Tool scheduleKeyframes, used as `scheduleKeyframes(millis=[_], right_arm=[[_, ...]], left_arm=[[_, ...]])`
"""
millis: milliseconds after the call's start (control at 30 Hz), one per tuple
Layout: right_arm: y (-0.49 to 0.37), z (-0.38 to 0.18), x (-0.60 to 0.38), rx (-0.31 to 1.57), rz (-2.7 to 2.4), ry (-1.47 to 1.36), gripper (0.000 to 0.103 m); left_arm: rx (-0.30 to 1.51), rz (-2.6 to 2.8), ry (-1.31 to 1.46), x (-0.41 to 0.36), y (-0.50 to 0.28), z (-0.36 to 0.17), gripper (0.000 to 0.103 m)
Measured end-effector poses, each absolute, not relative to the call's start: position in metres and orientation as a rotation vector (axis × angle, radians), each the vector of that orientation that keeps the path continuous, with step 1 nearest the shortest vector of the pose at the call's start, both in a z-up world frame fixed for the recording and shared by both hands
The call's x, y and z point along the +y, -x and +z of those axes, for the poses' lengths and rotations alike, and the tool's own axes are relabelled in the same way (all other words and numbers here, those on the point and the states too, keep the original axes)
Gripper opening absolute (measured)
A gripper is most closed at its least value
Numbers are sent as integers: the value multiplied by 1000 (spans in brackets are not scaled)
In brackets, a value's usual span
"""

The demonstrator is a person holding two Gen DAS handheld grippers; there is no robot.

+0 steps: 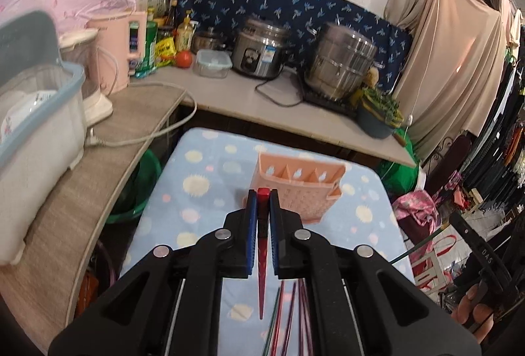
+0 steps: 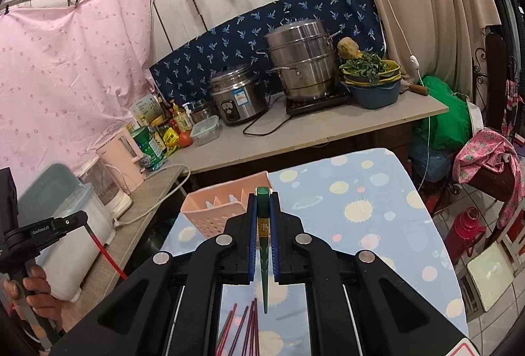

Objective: Organize utensils
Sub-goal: 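Lift both chopsticks into the pink basket and open both tools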

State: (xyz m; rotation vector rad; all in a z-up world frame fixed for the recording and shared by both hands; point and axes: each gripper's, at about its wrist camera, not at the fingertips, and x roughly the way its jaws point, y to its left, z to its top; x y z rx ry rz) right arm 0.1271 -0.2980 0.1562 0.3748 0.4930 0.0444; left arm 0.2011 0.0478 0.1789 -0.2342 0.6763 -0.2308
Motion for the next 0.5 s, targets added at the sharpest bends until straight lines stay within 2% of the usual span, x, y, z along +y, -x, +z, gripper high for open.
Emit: scheduleKeyframes(millis=[333,500], right_arm=[[-186,211,-295,356,73,-410,7],[-222,226,-289,306,90,-427,7]], left_arm=[[485,-259,262,31,-249,258,7],[418,-253,245,21,-276,273,7]])
